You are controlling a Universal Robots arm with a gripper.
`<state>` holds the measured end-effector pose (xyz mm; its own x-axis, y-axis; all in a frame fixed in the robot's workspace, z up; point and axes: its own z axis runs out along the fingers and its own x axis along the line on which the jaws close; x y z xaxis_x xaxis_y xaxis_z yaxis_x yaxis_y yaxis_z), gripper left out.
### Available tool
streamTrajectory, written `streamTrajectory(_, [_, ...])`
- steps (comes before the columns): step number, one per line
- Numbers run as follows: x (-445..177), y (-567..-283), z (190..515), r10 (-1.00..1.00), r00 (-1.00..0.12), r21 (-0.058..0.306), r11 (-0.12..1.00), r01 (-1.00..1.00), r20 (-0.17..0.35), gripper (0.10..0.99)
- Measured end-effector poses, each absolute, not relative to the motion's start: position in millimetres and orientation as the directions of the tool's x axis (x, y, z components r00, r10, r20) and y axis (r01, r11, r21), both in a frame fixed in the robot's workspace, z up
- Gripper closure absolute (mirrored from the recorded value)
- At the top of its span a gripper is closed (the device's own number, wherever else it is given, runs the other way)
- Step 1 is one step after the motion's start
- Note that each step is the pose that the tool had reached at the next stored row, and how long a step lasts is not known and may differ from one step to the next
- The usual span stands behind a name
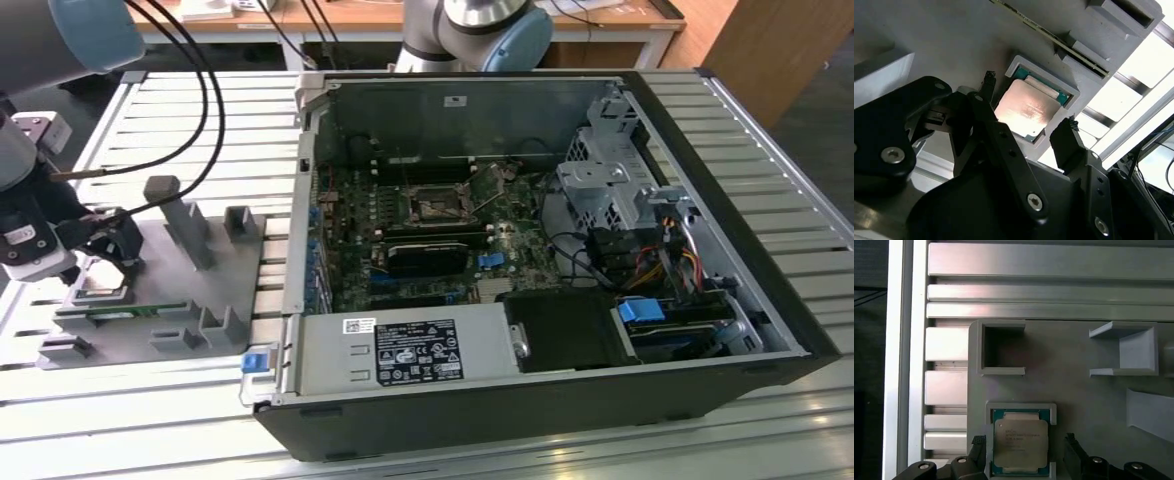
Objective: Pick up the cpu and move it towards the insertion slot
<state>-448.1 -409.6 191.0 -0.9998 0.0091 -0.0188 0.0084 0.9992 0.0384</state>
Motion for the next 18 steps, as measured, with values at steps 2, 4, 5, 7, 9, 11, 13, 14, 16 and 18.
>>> streamTrajectory(2, [-448.8,-409.5,189.6,0.009,-1.000,0.040,0.999,0.008,-0.019,0.369])
streamTrajectory(4, [-449.2,-409.5,188.0,0.009,-1.000,0.040,0.999,0.008,-0.019,0.369])
streamTrajectory(5, [-449.4,-409.5,187.2,0.009,-1.000,0.041,0.999,0.008,-0.019,0.369])
streamTrajectory(7, [-449.8,-409.5,185.8,0.009,-1.000,0.043,0.999,0.008,-0.019,0.369])
streamTrajectory(9, [-450.0,-409.5,184.7,0.009,-1.000,0.049,0.999,0.008,-0.019,0.369])
streamTrajectory(11, [-450.3,-409.5,183.7,0.009,-1.000,0.054,0.998,0.008,-0.019,0.380])
streamTrajectory(13, [-451.0,-409.5,183.0,0.009,-1.000,0.058,0.998,0.008,-0.019,0.451])
streamTrajectory(14, [-451.4,-409.5,182.8,0.009,-1.000,0.060,0.998,0.008,-0.019,0.451])
streamTrajectory(16, [-452.4,-409.5,182.2,0.009,-1.000,0.062,0.998,0.008,-0.019,0.451])
streamTrajectory(18, [-453.2,-409.5,181.8,0.009,-1.000,0.063,0.998,0.008,-0.019,0.451])
